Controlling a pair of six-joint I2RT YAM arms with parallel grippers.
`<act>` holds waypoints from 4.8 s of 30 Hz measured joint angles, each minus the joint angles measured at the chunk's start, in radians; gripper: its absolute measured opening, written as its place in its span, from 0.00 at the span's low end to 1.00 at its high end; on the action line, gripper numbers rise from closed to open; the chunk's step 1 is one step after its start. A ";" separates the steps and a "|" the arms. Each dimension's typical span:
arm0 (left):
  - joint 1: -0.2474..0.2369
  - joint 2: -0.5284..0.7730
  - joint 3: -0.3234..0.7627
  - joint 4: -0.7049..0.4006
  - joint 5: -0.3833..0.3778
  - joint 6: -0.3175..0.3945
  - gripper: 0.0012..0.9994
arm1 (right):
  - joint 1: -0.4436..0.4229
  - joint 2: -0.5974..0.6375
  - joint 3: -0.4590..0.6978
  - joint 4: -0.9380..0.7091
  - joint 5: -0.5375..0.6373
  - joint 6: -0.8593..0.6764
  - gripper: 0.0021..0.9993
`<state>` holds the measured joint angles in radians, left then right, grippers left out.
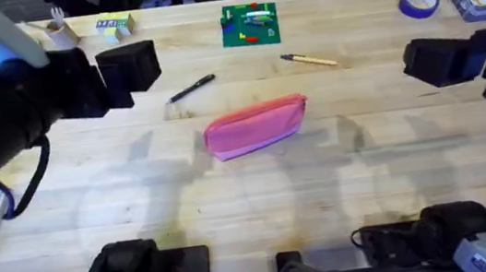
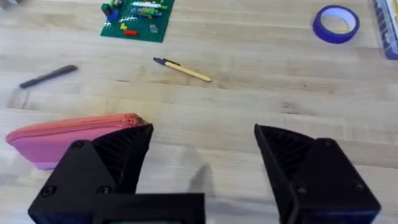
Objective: Unzip the bag, pick up the pens from the table one at a time and place them inside, then zip the bag closed.
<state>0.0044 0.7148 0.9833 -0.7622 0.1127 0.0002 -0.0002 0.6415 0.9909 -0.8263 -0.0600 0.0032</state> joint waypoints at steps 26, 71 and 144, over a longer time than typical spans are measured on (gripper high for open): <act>0.000 0.024 0.011 -0.265 0.348 0.684 0.99 | 0.000 0.000 0.001 -0.002 -0.009 0.000 1.00; 0.000 0.155 -0.048 -0.369 0.489 1.048 0.99 | 0.000 0.000 0.001 -0.020 -0.009 0.000 1.00; -0.051 0.784 -0.048 -0.142 0.620 1.178 0.04 | 0.000 0.125 0.001 -0.051 -0.135 0.004 1.00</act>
<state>-0.0463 1.4990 0.9356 -0.9039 0.7326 1.1782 -0.0002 0.7660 0.9920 -0.8772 -0.1954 0.0076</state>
